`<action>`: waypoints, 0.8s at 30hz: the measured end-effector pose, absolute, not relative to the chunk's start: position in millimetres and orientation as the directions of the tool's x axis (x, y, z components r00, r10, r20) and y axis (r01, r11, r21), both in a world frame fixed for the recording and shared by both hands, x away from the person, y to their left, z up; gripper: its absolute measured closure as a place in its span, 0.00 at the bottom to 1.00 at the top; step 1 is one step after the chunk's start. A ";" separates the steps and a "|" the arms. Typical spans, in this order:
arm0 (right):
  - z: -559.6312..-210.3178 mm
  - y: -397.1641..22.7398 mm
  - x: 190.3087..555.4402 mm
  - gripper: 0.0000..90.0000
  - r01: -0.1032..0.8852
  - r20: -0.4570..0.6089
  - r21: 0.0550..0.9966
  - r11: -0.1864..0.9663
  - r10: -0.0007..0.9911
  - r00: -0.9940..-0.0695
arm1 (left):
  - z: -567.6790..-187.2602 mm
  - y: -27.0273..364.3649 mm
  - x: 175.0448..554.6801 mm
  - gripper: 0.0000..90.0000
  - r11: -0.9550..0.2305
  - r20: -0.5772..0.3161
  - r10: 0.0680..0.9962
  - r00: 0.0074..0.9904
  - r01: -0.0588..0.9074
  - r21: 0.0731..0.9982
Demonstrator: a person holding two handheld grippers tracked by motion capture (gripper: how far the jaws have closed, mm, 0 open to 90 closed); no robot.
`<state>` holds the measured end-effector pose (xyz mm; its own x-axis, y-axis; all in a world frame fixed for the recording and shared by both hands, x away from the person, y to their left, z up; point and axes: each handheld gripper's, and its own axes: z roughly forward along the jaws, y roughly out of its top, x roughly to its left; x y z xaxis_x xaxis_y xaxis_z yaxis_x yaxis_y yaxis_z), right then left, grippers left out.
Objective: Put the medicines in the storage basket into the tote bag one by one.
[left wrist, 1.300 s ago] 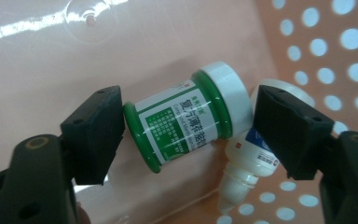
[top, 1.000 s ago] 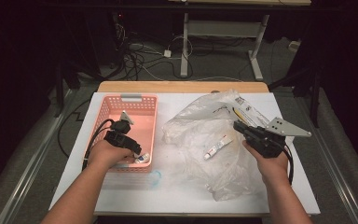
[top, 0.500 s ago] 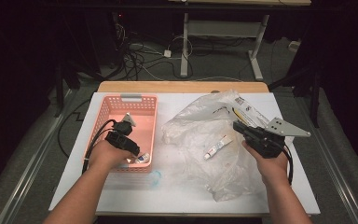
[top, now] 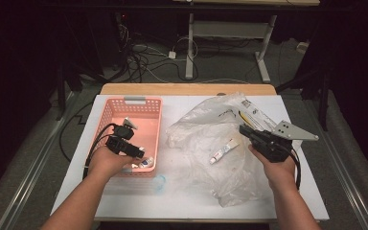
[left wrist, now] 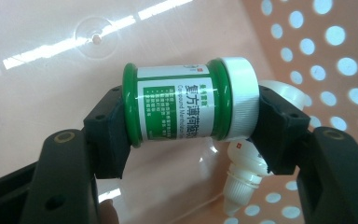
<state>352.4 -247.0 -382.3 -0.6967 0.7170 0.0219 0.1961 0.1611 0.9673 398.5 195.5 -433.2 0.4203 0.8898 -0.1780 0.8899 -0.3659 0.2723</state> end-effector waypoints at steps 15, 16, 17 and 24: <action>-382.2 -246.7 351.7 1.00 0.199 0.026 0.967 0.157 0.720 -0.693 | -424.9 196.5 375.8 0.39 -0.369 -0.139 0.868 0.476 0.808 0.460; -382.2 -246.7 351.9 1.00 0.196 0.023 0.968 0.157 0.720 -0.693 | -424.4 196.3 374.3 0.39 -0.370 -0.137 0.867 0.479 0.803 0.468; -382.2 -246.8 351.9 1.00 0.196 0.023 0.968 0.158 0.721 -0.692 | -423.9 196.8 372.9 0.39 -0.364 -0.142 0.866 0.480 0.799 0.479; -382.6 -247.8 352.0 1.00 0.198 0.021 0.967 0.161 0.721 -0.692 | -423.5 201.2 362.7 0.39 -0.329 -0.177 0.853 0.491 0.770 0.547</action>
